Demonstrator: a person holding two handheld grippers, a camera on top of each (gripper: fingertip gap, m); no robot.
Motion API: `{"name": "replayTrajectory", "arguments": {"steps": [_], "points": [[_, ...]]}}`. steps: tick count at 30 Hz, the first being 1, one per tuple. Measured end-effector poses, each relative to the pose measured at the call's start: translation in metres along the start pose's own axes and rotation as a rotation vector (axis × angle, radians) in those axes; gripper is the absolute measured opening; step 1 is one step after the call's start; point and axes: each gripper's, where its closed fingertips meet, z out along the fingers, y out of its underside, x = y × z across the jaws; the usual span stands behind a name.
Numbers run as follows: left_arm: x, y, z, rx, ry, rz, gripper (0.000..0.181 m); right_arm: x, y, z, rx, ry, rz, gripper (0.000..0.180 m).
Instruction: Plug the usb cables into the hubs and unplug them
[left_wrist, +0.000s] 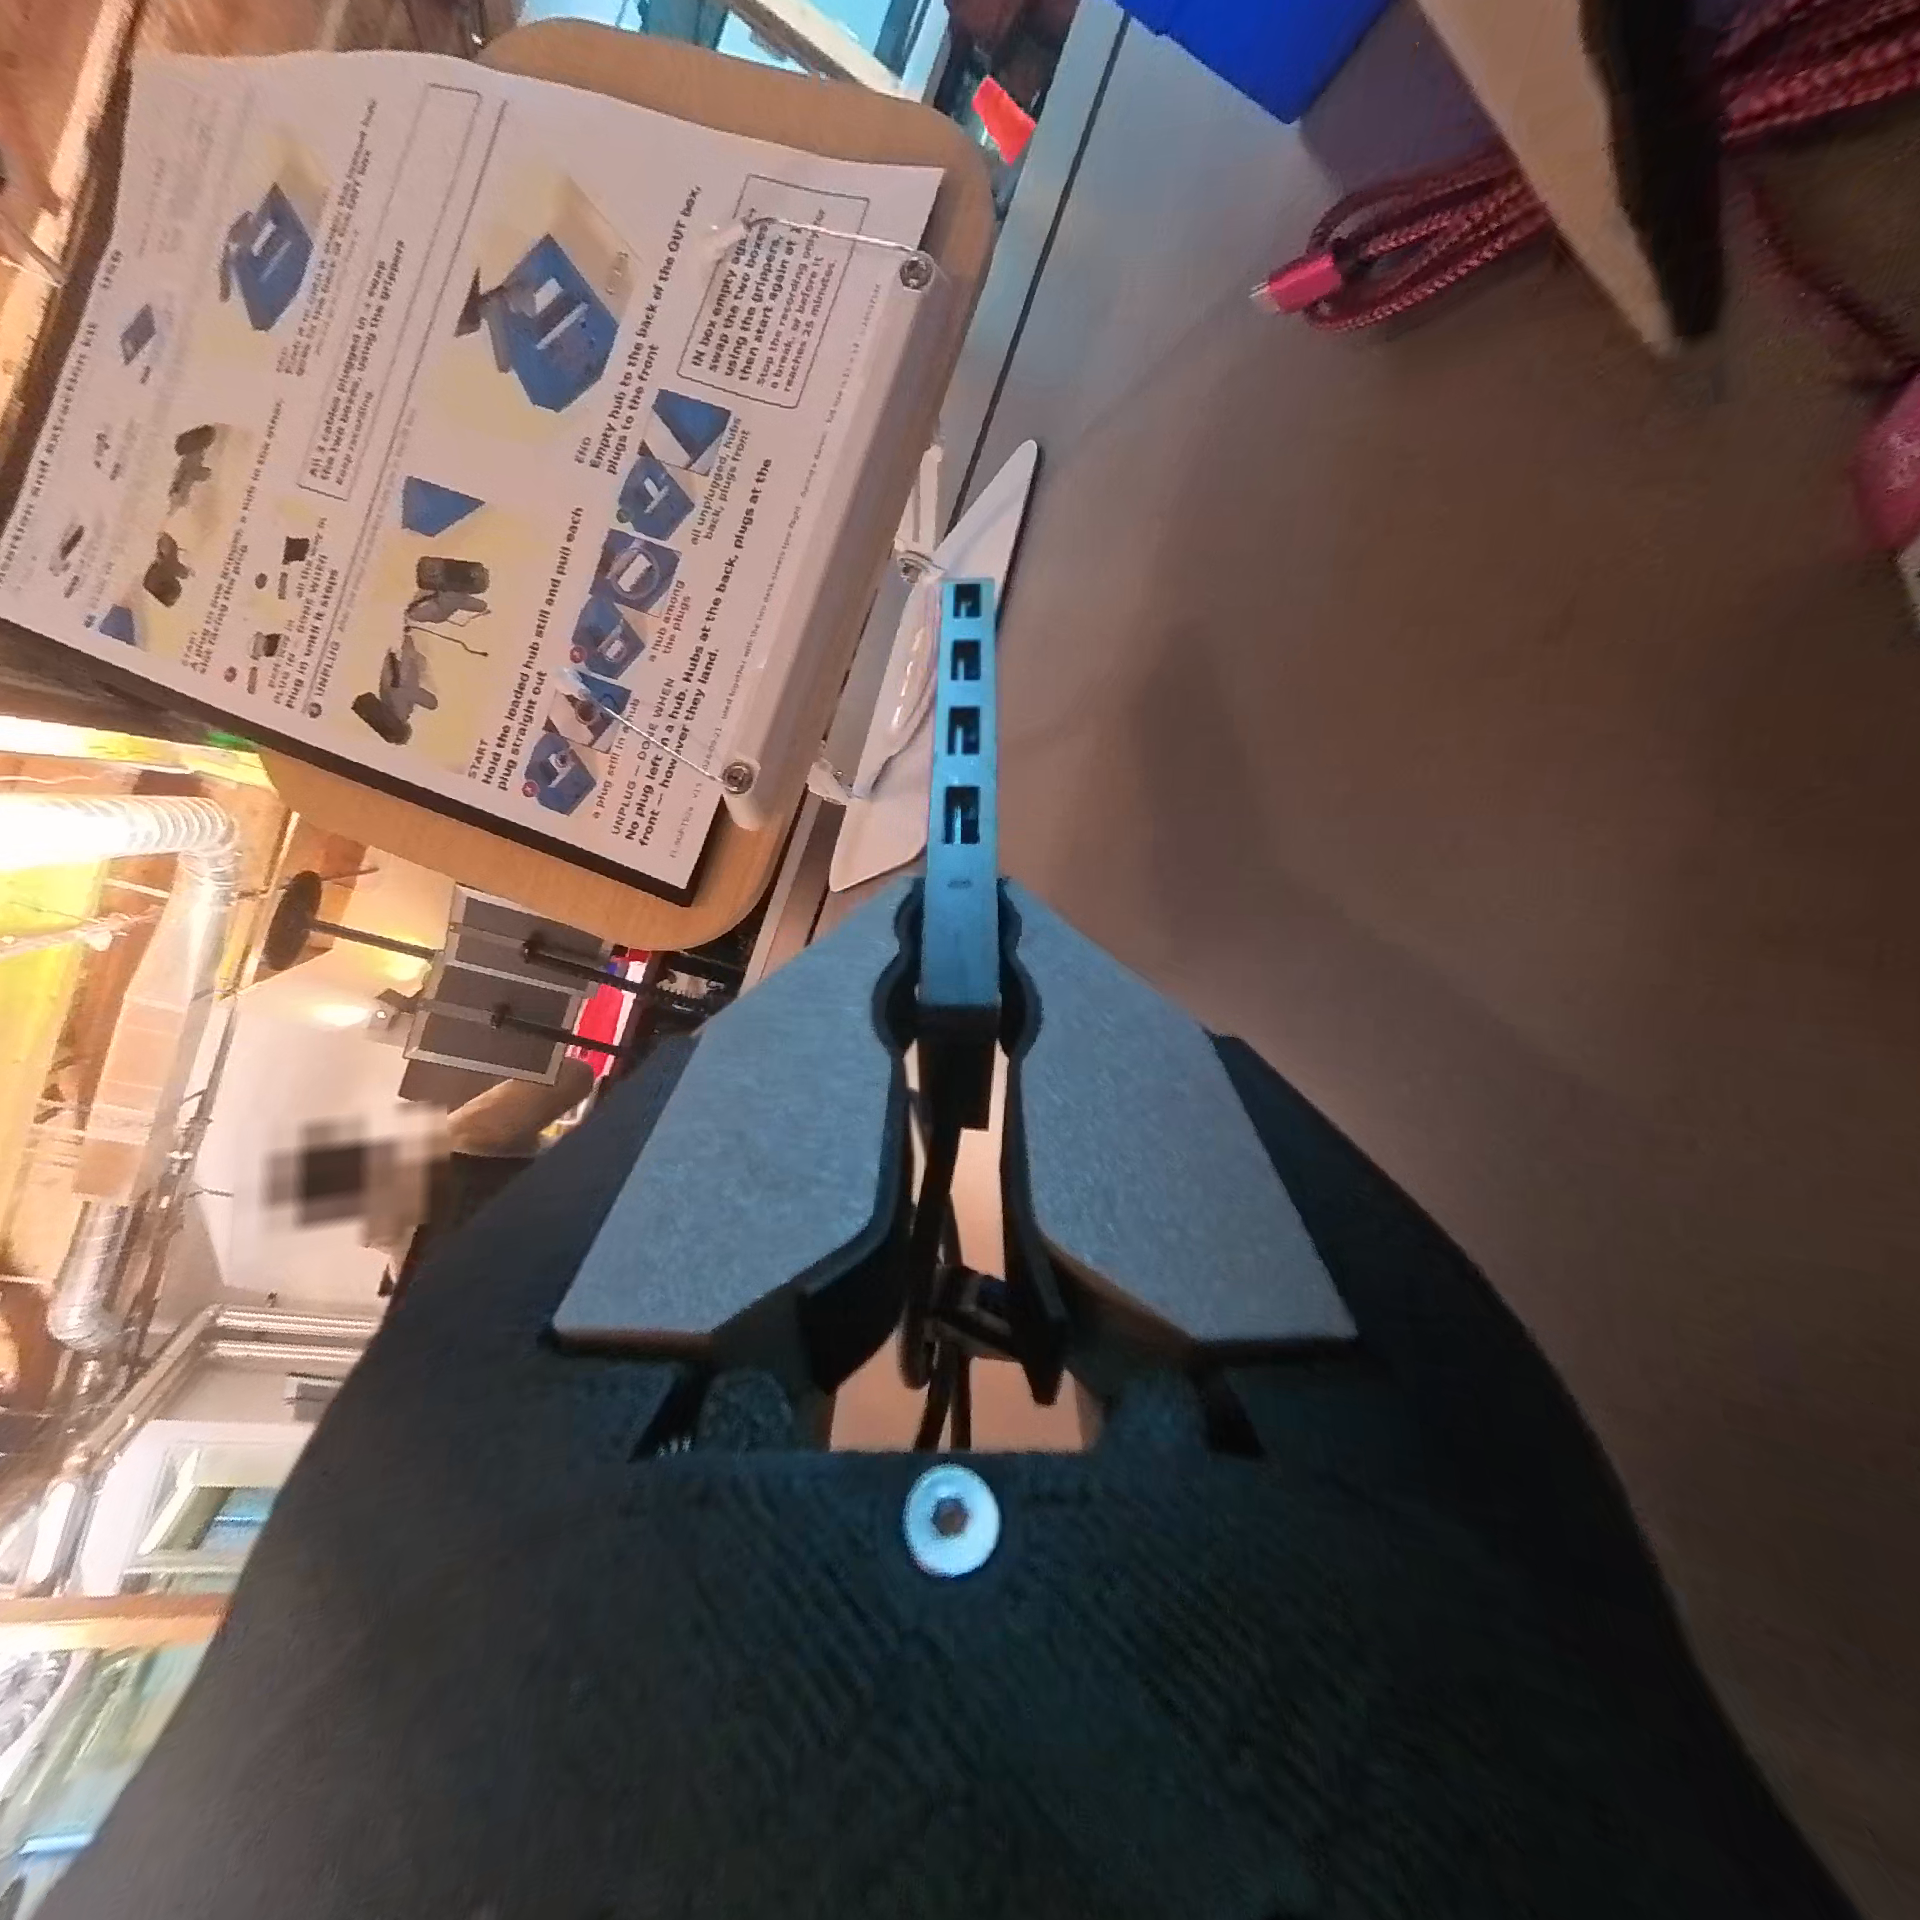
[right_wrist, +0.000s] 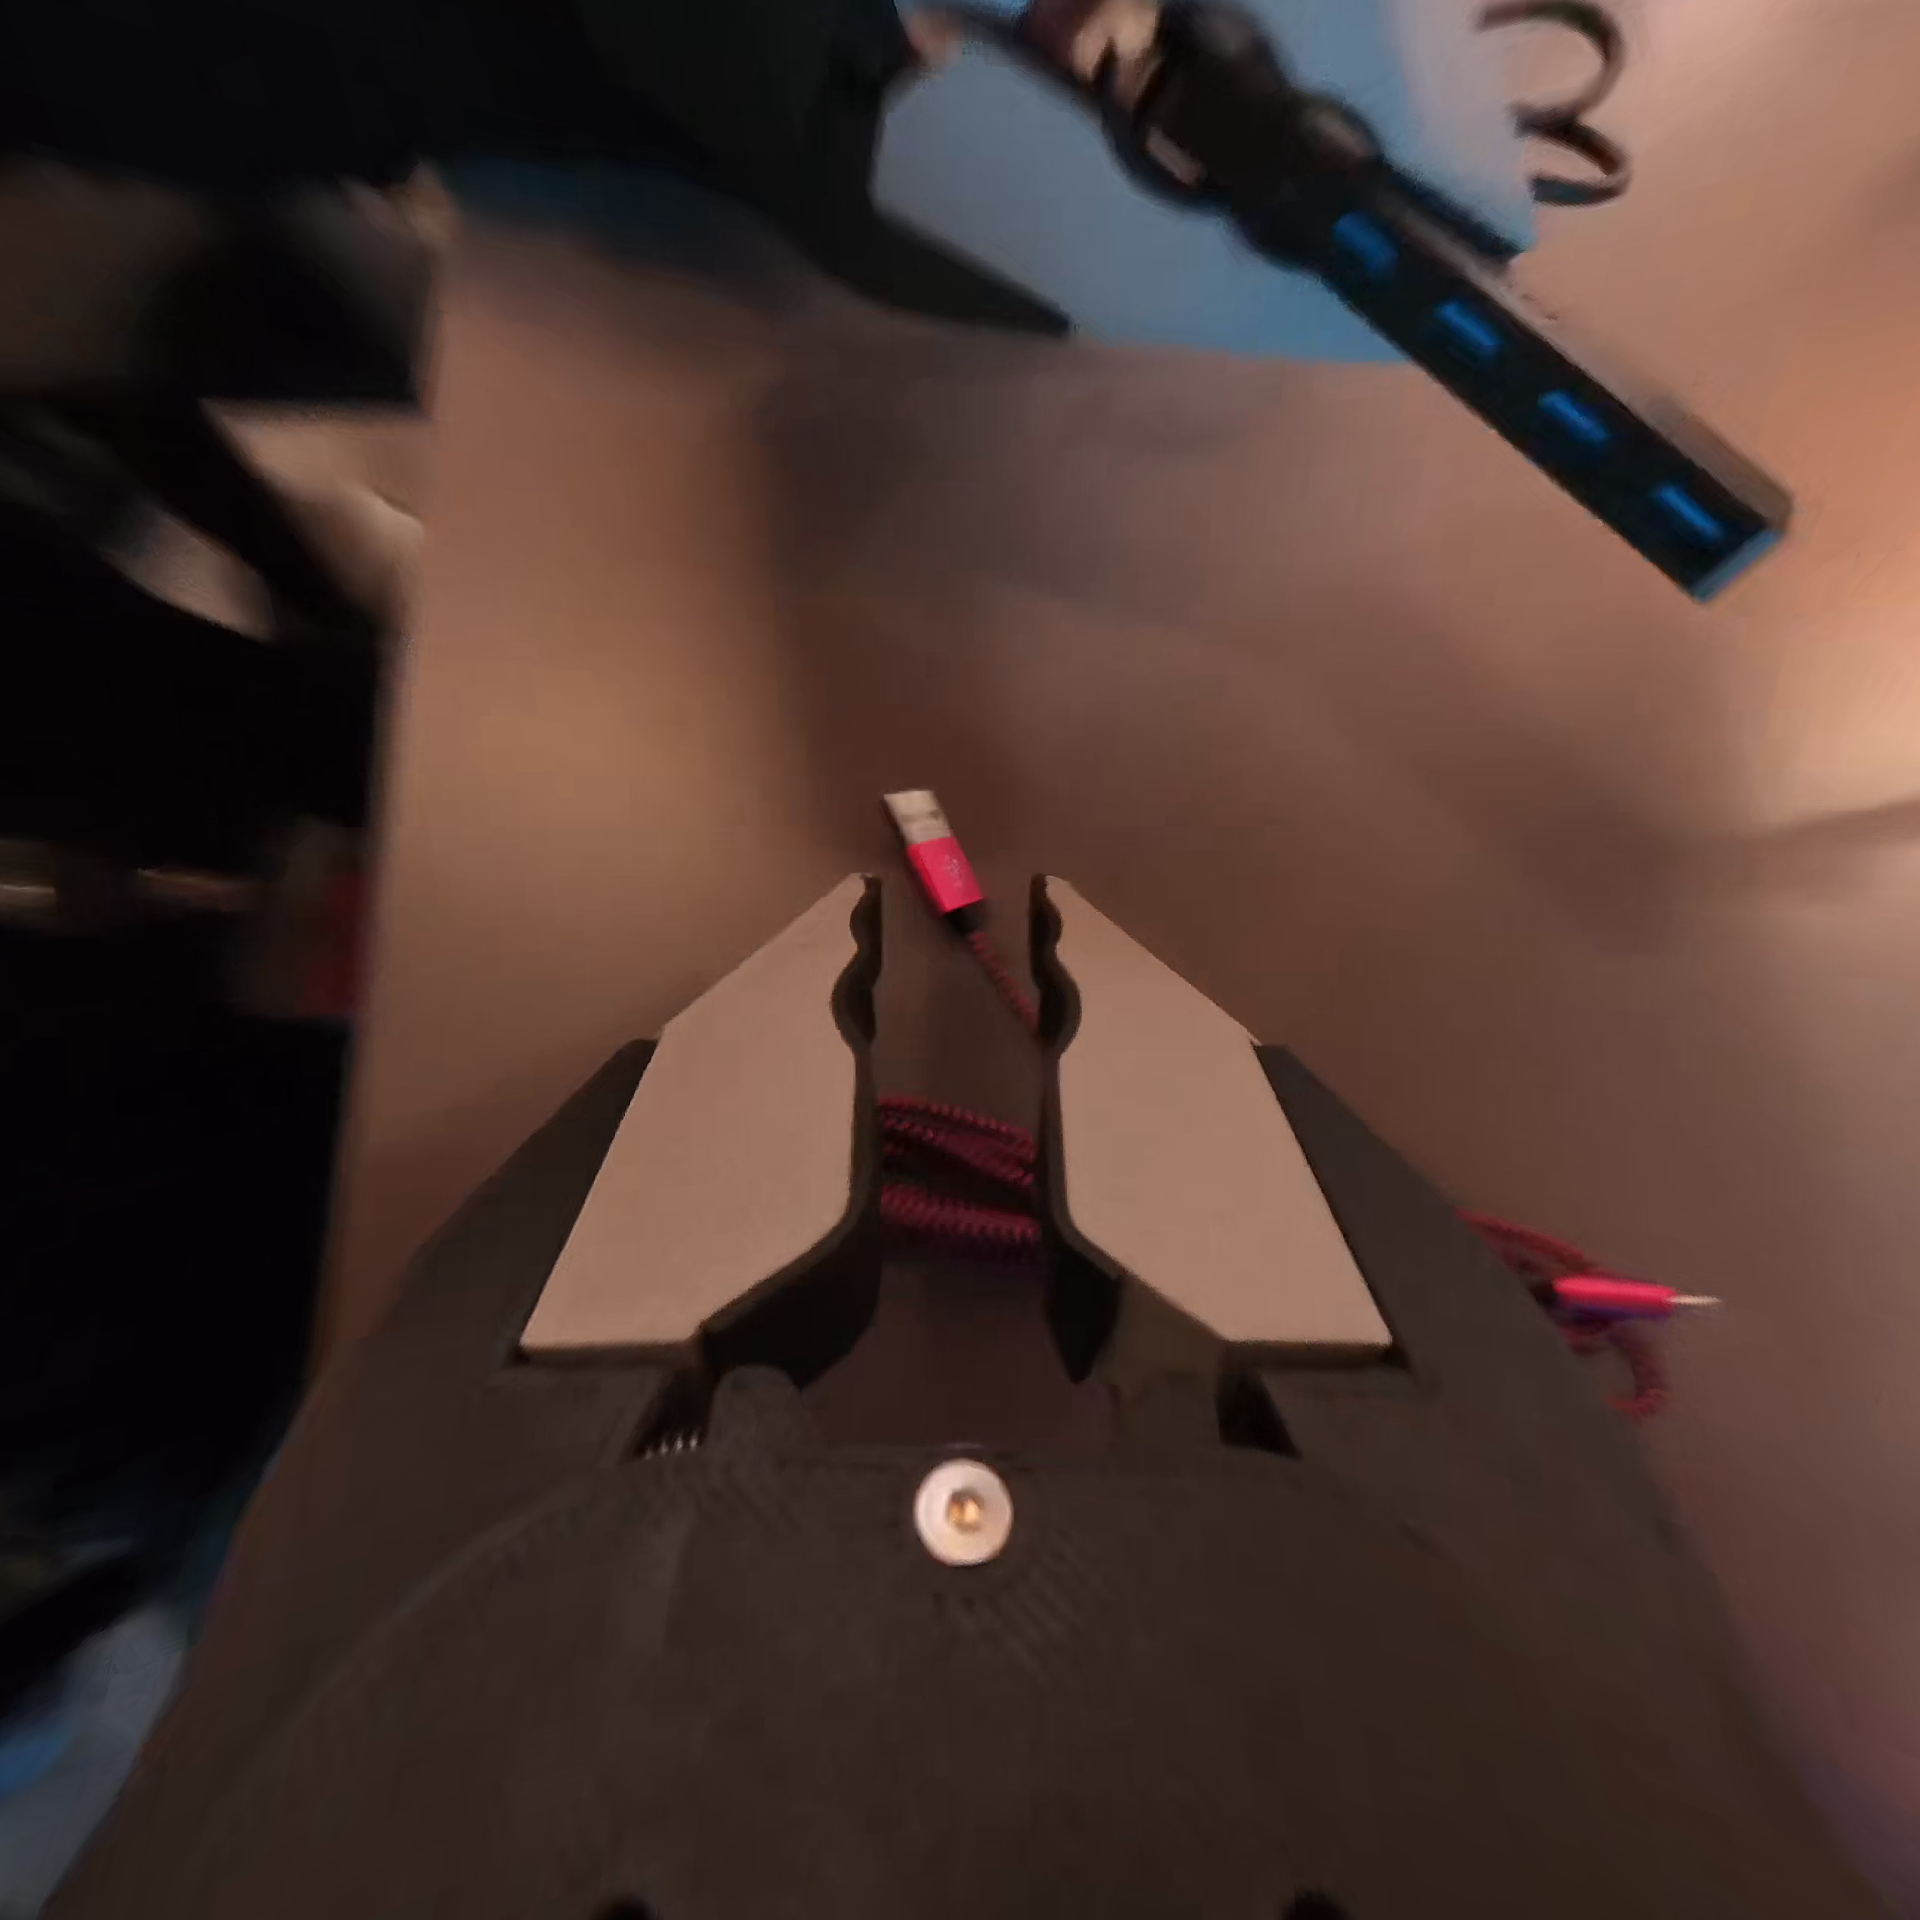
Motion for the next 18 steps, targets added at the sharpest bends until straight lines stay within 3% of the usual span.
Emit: {"name": "replayTrajectory", "arguments": {"steps": [8, 14, 18], "points": [[0.001, -0.003, -0.002, 0.010, 0.006, 0.005, 0.008, 0.015, 0.016, -0.008, -0.049, -0.169, 0.277, 0.024], [0.005, -0.002, 0.000, 0.011, 0.025, 0.004, 0.009, 0.014, 0.027, 0.010, -0.161, -0.110, 0.040, 0.023], [0.006, -0.004, -0.001, 0.015, 0.028, 0.005, 0.009, 0.004, 0.018, 0.016, -0.092, -0.173, -0.002, 0.014]]}}
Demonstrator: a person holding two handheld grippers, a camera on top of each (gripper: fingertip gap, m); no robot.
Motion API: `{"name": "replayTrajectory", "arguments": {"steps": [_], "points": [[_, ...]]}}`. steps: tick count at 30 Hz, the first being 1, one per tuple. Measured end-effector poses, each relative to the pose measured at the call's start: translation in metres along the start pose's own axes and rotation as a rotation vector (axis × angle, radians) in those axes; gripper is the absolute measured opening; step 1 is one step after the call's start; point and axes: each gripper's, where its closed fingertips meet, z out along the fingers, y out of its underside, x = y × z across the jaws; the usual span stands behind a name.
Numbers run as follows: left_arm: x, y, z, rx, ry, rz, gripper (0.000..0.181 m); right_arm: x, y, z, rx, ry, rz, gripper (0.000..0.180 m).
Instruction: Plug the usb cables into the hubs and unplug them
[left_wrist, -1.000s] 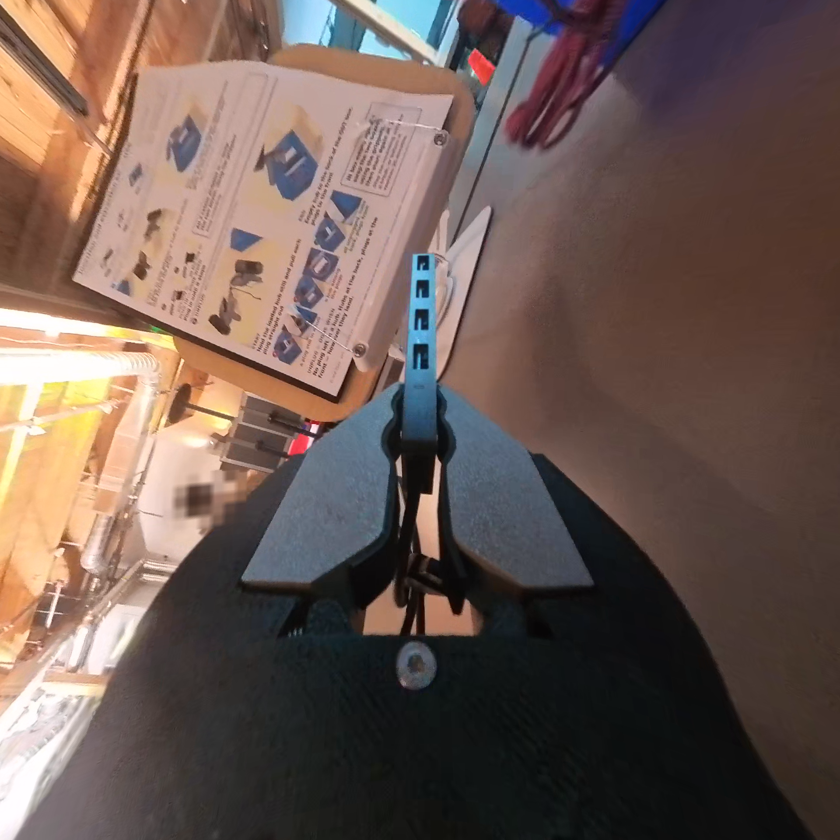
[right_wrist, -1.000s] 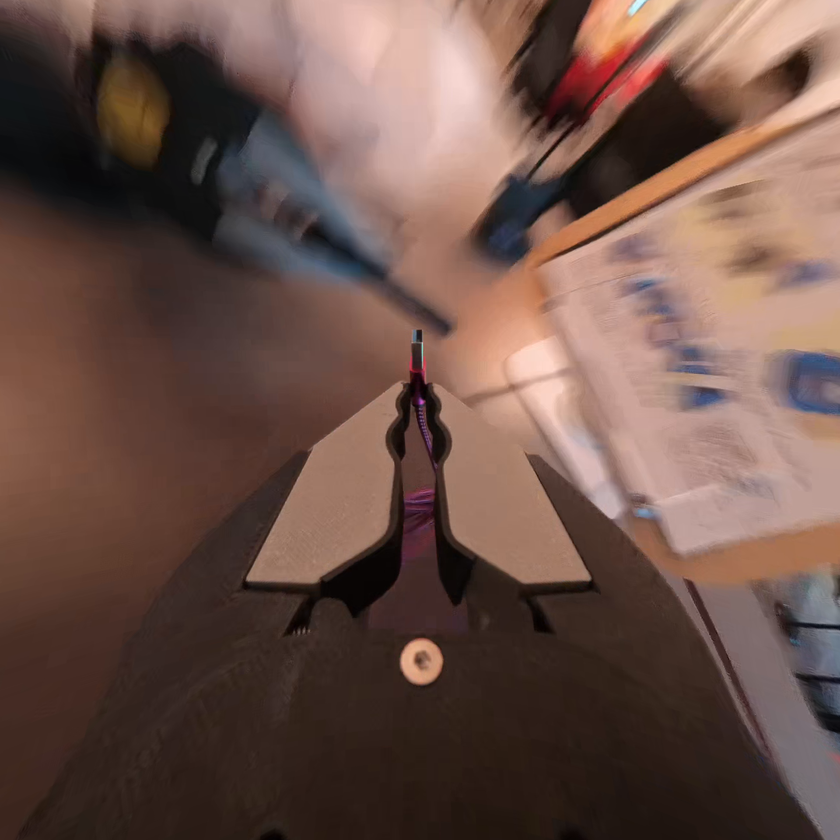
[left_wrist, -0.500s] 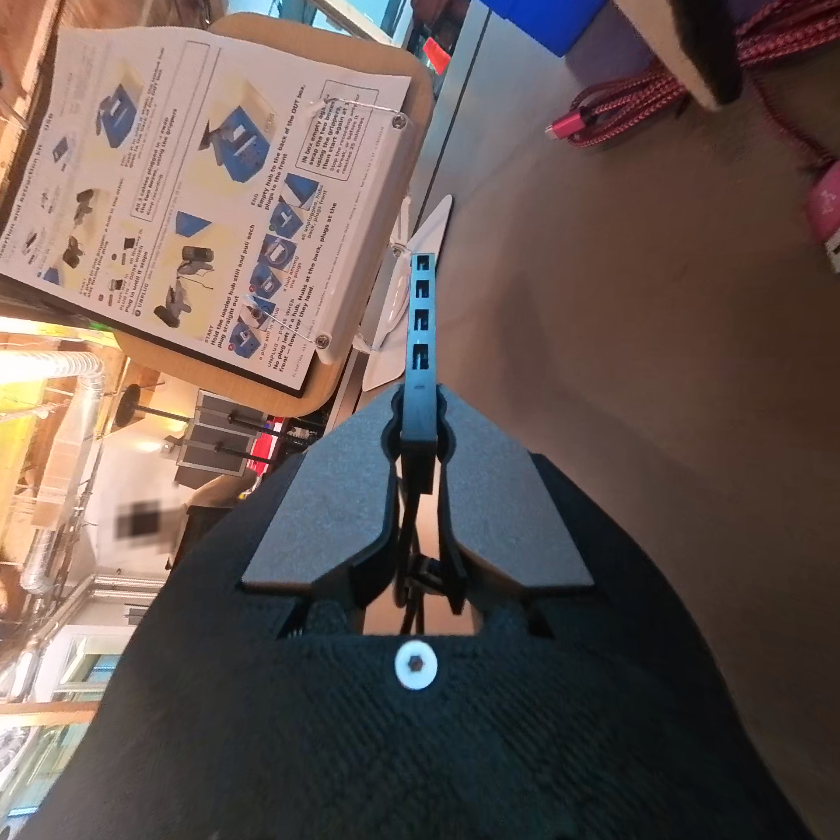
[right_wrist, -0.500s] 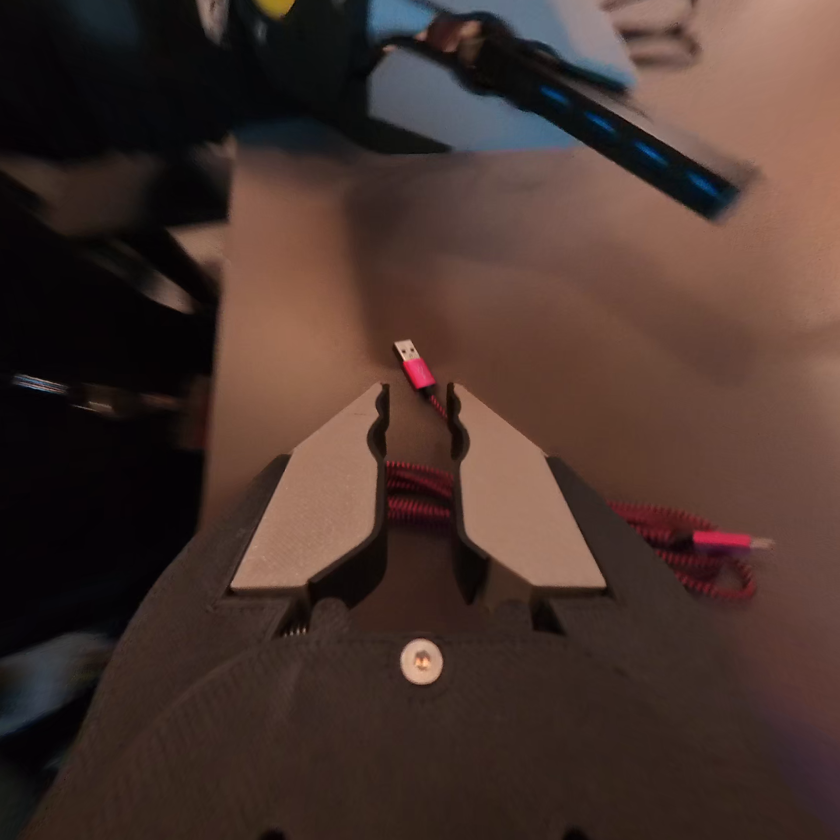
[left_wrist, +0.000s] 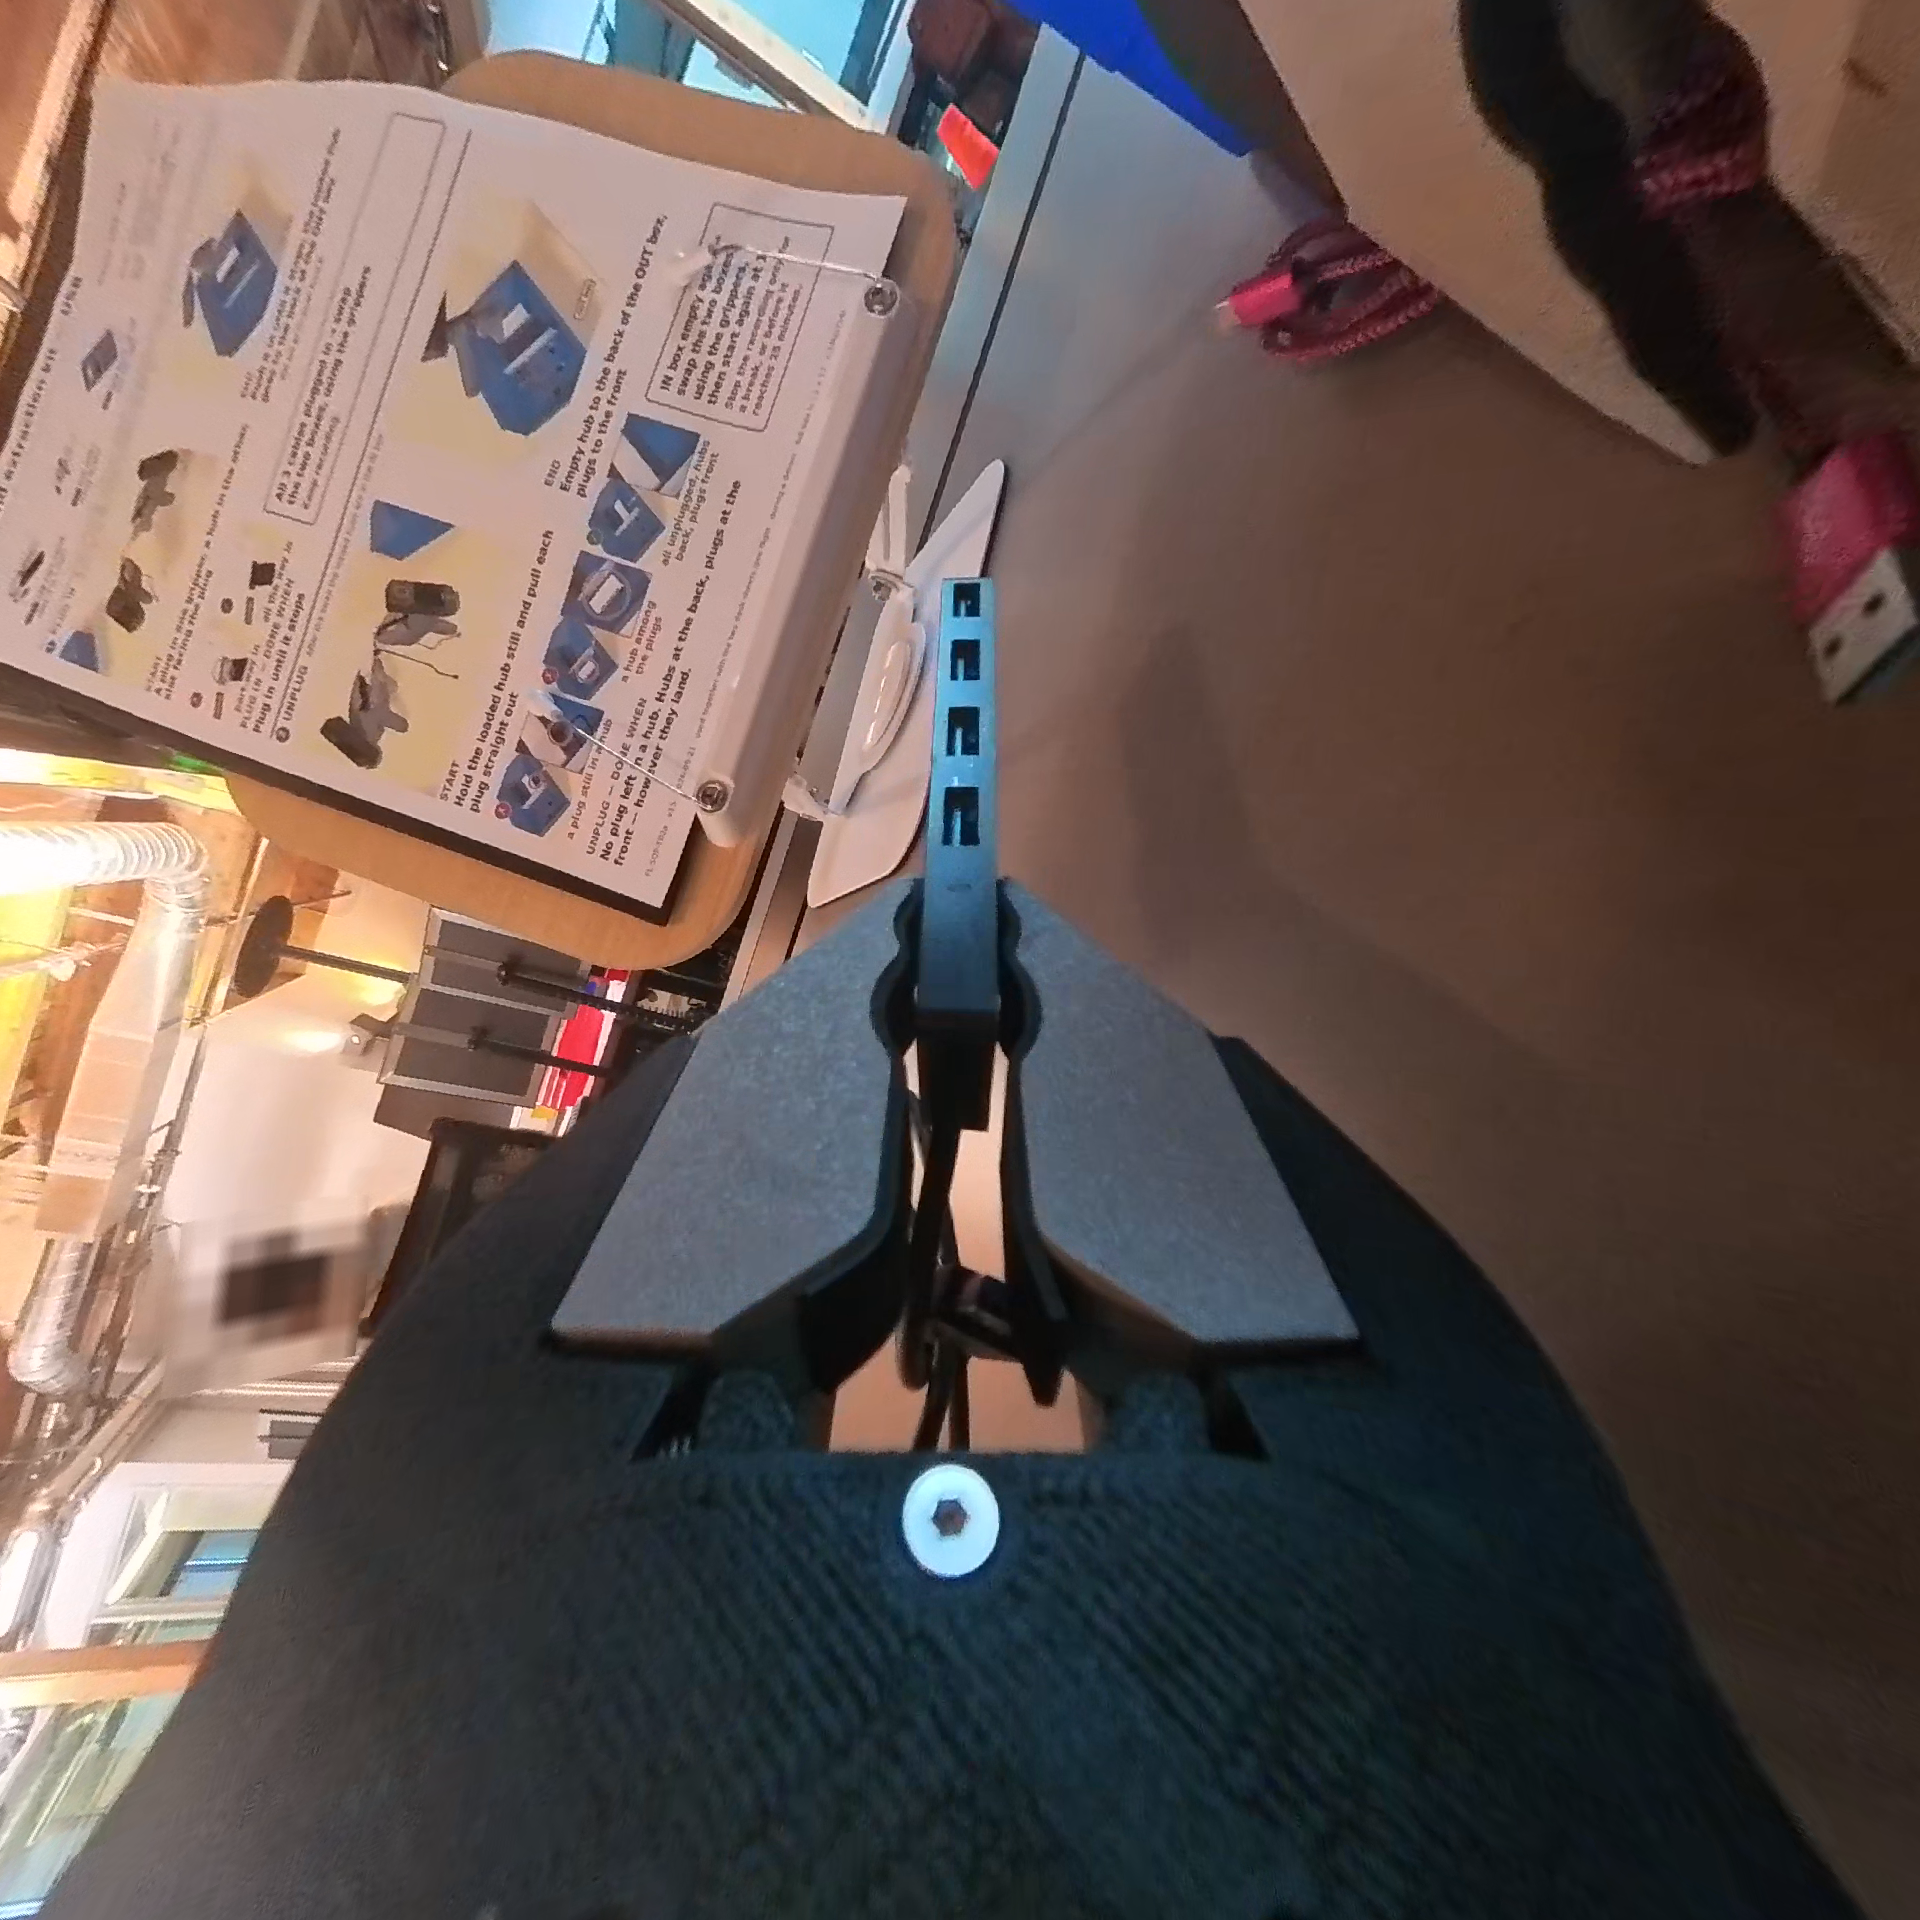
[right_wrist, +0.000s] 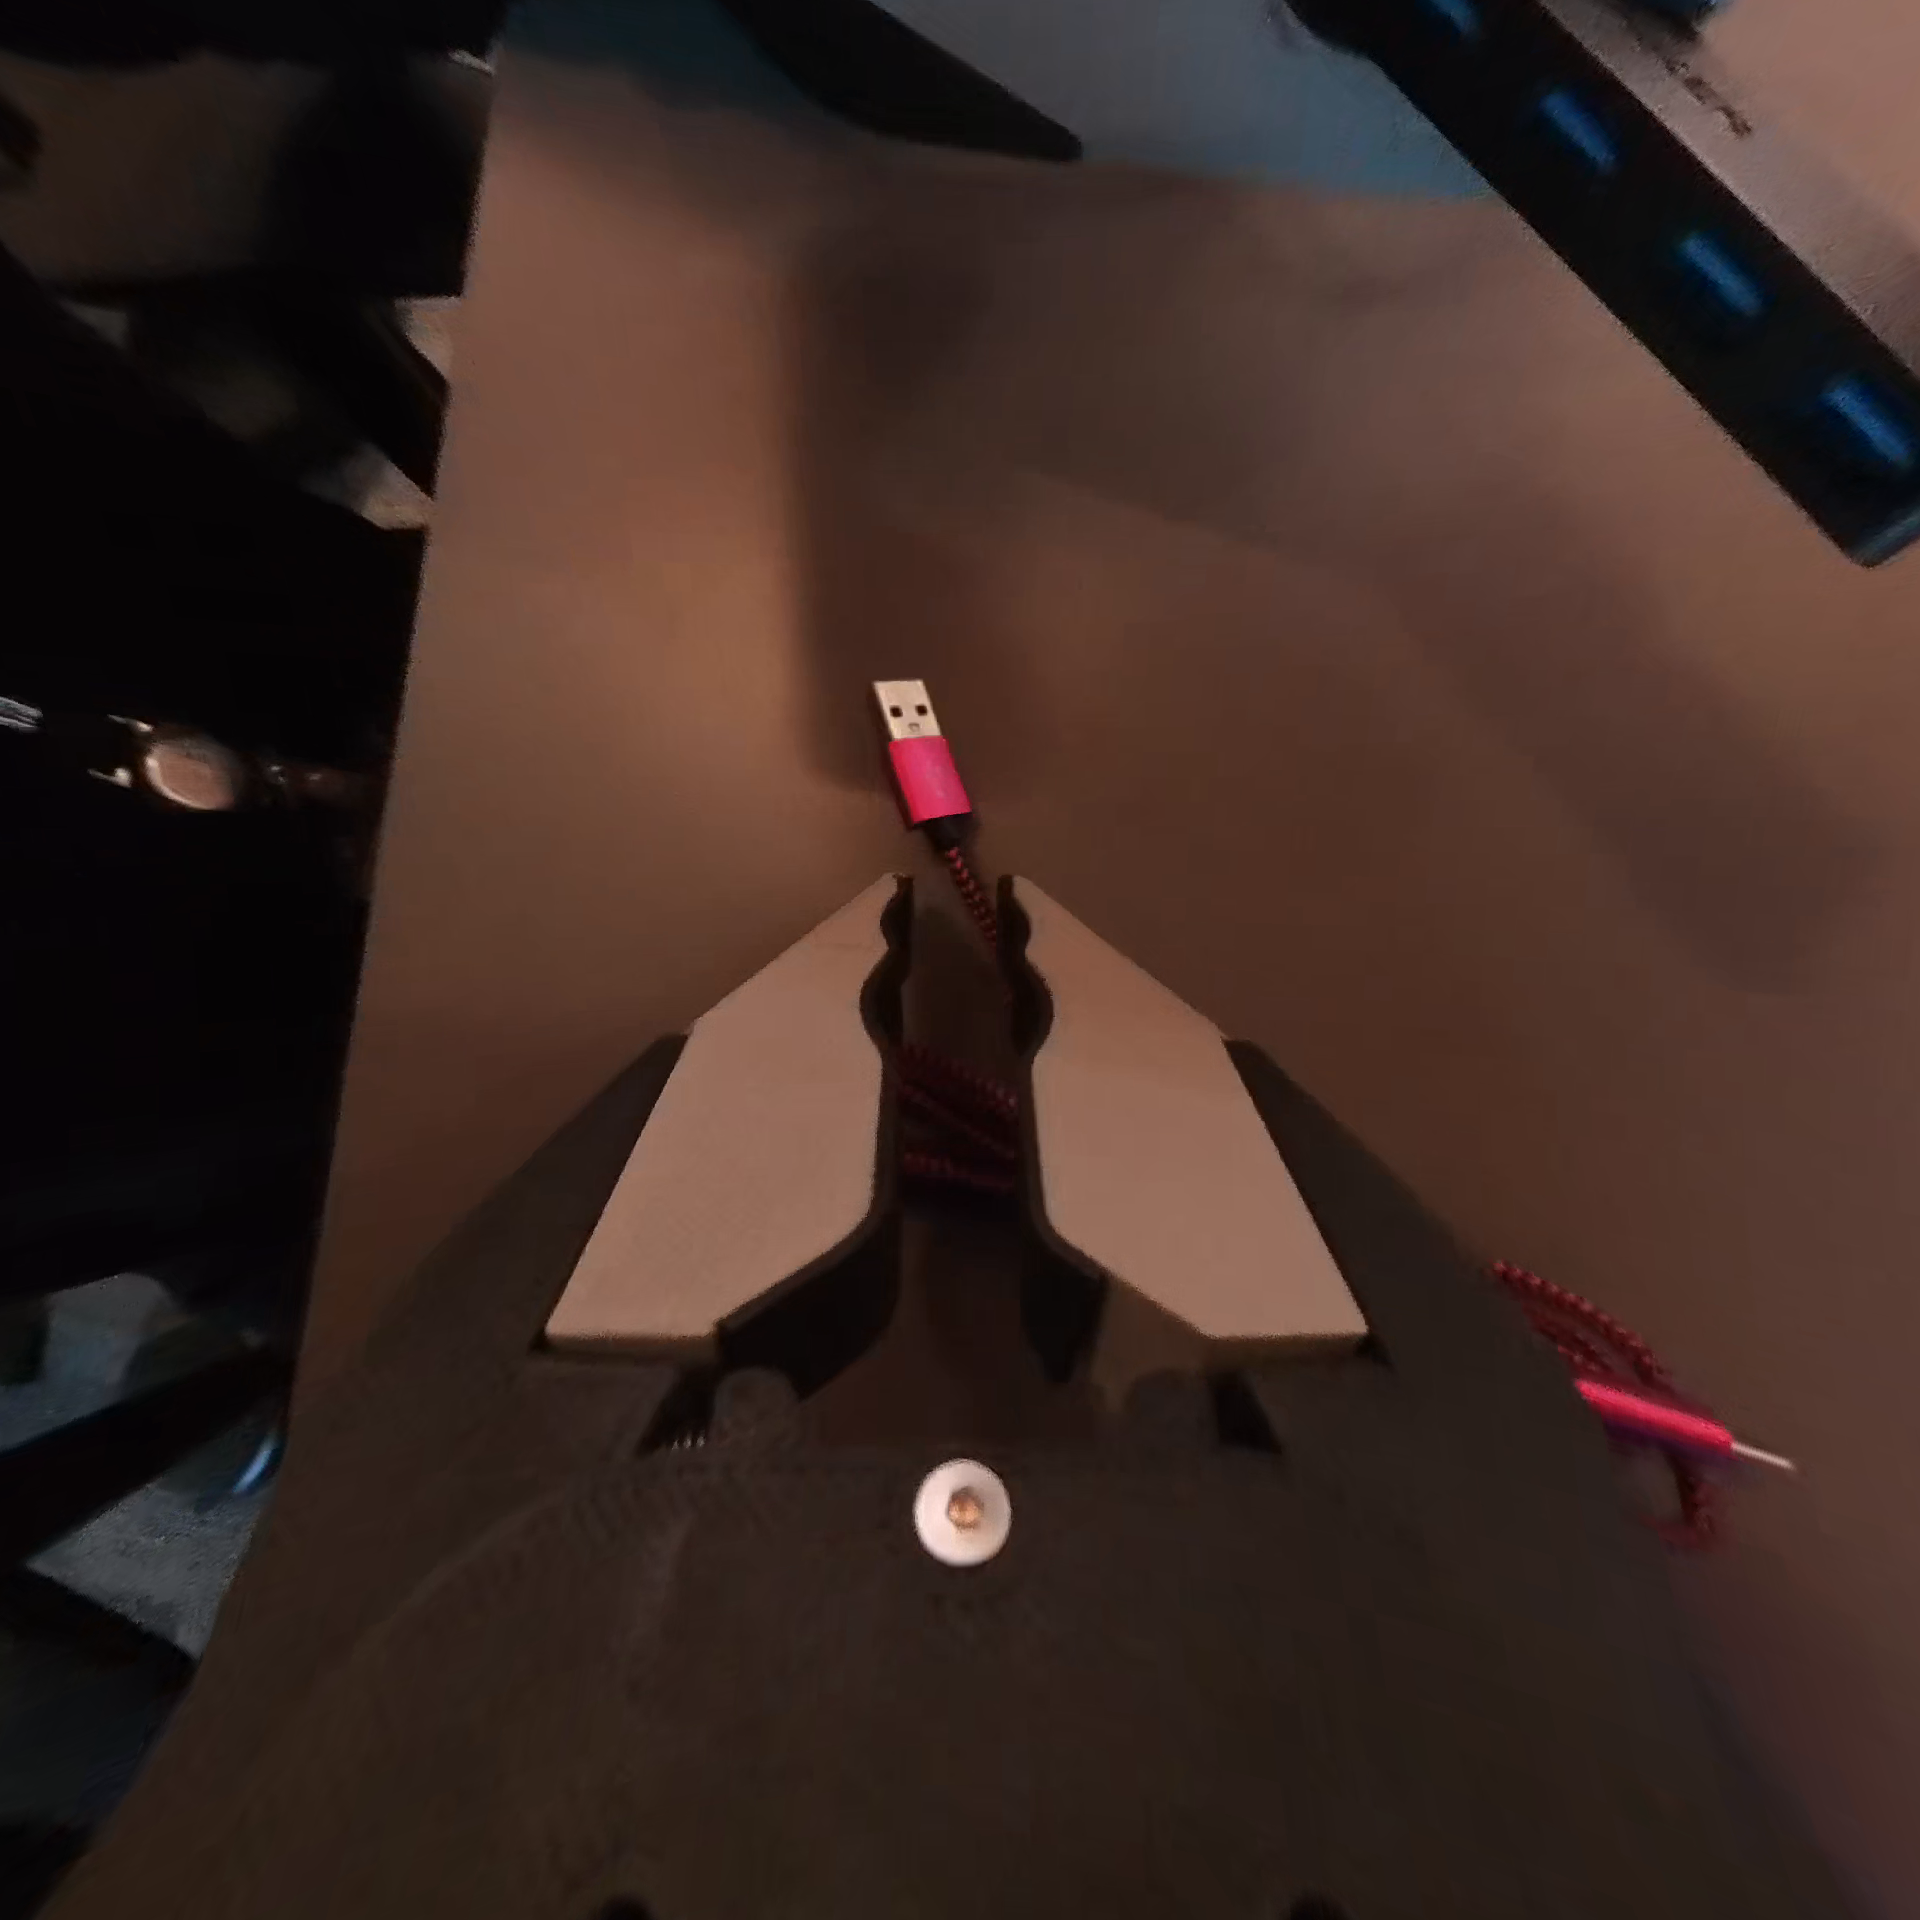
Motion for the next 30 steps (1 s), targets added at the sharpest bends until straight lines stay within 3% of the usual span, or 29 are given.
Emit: {"name": "replayTrajectory", "arguments": {"steps": [3, 6, 10, 17, 21, 30], "points": [[0.001, -0.001, 0.000, 0.004, 0.001, 0.003, 0.009, 0.001, -0.002, 0.000, 0.075, -0.053, 0.042, 0.001], [0.002, -0.002, -0.001, 0.006, 0.006, 0.011, 0.009, 0.000, -0.004, 0.000, 0.095, -0.071, 0.043, 0.000], [0.001, 0.000, -0.001, -0.002, 0.005, 0.014, 0.009, 0.004, -0.014, -0.003, 0.121, -0.008, -0.003, 0.018], [-0.005, 0.003, -0.002, -0.012, -0.019, 0.011, 0.009, 0.011, -0.040, -0.009, 0.169, 0.057, -0.051, 0.017], [-0.004, 0.003, -0.001, -0.012, -0.014, 0.008, 0.009, 0.017, -0.029, 0.006, 0.101, 0.005, 0.027, 0.017], [-0.002, 0.001, -0.001, -0.007, -0.008, 0.014, 0.009, 0.013, -0.032, 0.016, 0.093, 0.028, -0.025, 0.021]]}}
